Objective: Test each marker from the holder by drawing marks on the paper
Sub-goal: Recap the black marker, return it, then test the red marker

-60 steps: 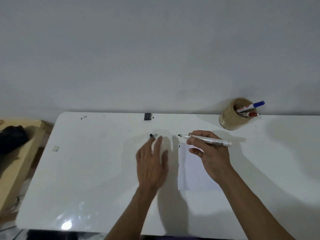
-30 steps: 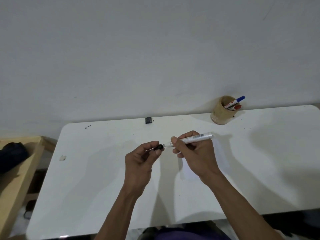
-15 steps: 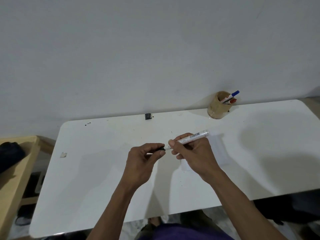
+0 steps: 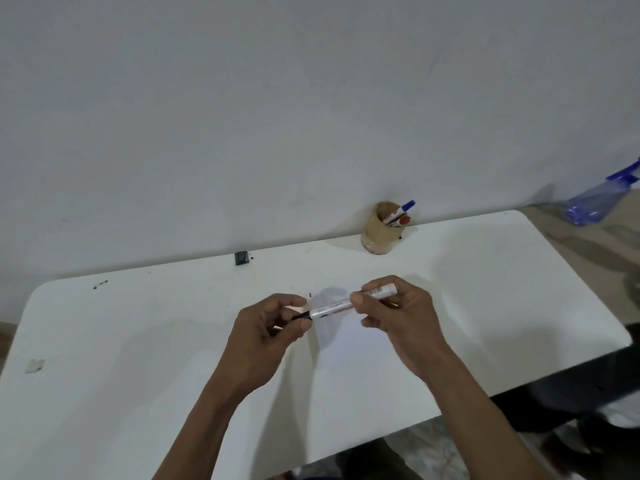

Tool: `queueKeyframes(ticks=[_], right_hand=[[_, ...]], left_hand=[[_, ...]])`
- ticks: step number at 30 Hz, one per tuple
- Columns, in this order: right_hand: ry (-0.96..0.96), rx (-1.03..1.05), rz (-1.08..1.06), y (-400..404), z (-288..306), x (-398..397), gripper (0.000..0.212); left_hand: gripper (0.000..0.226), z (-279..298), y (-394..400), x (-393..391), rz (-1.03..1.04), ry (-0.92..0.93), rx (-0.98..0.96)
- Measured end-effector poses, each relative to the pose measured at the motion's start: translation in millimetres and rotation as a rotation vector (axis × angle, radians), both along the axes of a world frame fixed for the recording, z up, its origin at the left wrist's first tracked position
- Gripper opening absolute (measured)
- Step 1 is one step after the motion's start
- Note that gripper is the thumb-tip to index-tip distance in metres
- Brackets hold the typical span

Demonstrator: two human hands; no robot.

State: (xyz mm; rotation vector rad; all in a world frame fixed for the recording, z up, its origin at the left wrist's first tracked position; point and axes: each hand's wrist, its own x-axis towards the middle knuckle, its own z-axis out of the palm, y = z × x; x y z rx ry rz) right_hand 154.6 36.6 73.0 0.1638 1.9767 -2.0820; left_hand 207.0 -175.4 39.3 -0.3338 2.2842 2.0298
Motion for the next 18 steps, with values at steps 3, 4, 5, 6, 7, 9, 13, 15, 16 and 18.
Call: queueKeyframes(ticks=[3,4,5,6,7,9,13,15,16,18], right_hand=[[0.135,0.314,0.225,26.9,5.7,-21.1,0.024],[0.175,0.415,0.304,32.5,5.1,-27.2,0.020],[0.214,0.496,0.366,36.2,3.6,-32.6,0.017],[0.252,0.546,0.408,38.7,1.0,-37.9,0.015],[0.286,0.564,0.427,40.3,-1.5,-42.9,0.015],[0.327,0.566,0.417,43.9,-8.5,-54.4,0.015],[0.372,0.628,0.430,59.8,-13.3,-78.9,0.023],[0.418,0.619,0.437,72.9,-14.2,-92.5,0.039],[0.437,0.589,0.404,80.1,-13.6,-100.5,0.048],[0.476,0.505,0.254,93.0,-9.4,-119.1,0.059]], left_hand=[[0.012,7.2,6.7,-19.1,0.014,0.001,0.017],[0.011,10.5,11.5,-26.8,0.018,0.009,0.013],[0.011,14.5,17.9,-35.0,0.020,0.014,0.011],[0.011,18.7,25.6,-43.5,0.011,0.016,0.000],[0.011,22.5,34.3,-52.0,-0.007,0.018,-0.021],[0.011,27.3,54.2,-70.2,-0.046,0.030,-0.101],[0.017,30.5,89.8,-106.6,-0.036,0.057,-0.218],[0.031,29.4,103.1,-121.3,-0.043,0.046,-0.214],[0.040,27.8,108.7,-128.3,-0.040,0.034,-0.210],[0.054,21.5,117.8,-142.8,-0.011,-0.004,-0.223]])
